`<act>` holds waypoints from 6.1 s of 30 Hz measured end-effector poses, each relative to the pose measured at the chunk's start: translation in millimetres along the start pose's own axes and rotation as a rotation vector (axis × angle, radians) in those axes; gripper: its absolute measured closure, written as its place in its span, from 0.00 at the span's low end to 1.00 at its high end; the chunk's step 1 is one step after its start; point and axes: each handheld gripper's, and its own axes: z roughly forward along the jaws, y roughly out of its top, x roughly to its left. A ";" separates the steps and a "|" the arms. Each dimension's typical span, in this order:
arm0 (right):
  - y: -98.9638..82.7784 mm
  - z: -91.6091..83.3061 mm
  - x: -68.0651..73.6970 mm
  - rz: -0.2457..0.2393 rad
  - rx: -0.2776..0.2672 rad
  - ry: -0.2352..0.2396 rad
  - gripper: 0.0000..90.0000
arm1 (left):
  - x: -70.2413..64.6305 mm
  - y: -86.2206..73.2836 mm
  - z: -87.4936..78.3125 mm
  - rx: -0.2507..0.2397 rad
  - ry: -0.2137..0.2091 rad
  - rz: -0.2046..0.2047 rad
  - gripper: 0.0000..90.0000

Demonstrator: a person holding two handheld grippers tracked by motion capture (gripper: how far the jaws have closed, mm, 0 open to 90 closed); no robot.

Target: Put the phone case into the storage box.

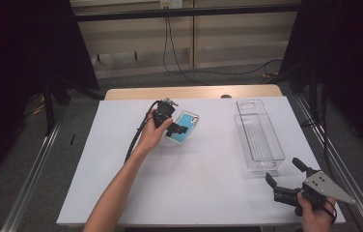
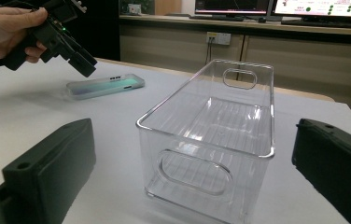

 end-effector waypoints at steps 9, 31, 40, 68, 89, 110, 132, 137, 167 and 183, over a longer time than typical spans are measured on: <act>-0.1 0.4 -0.2 0.001 0.001 0.002 0.00 | 0.6 2.7 8.7 0.060 0.024 0.027 0.08; -0.3 0.5 -0.1 0.000 0.003 0.004 0.00 | -5.0 2.1 33.8 0.152 0.064 0.071 0.08; -0.3 0.6 0.0 0.000 0.003 0.006 0.00 | -5.9 4.9 35.9 0.168 0.074 0.066 0.08; -0.5 1.0 0.1 0.001 0.006 0.007 0.00 | -9.1 10.4 34.4 0.212 0.088 0.034 0.18; -0.7 0.5 -0.6 0.006 0.007 0.002 0.00 | -10.5 2.5 25.0 0.215 0.095 0.020 0.19; -0.7 0.6 -0.3 0.002 0.006 0.001 0.00 | -22.4 -1.1 -7.8 0.098 0.096 0.077 0.19; -0.3 0.0 0.3 0.003 0.004 -0.006 0.00 | -36.8 -24.9 -48.9 -0.051 0.128 0.112 0.19; -0.4 0.5 -0.1 0.010 0.004 -0.007 0.00 | -33.5 -31.9 -61.4 -0.090 0.141 0.108 0.19; 10.3 15.9 20.4 0.003 0.041 -0.003 0.00 | -57.9 -81.0 -99.3 -0.165 0.205 0.131 0.19; 29.8 40.9 47.8 -0.031 0.086 0.098 0.04 | -87.4 -101.3 -116.1 -0.201 0.219 0.189 0.19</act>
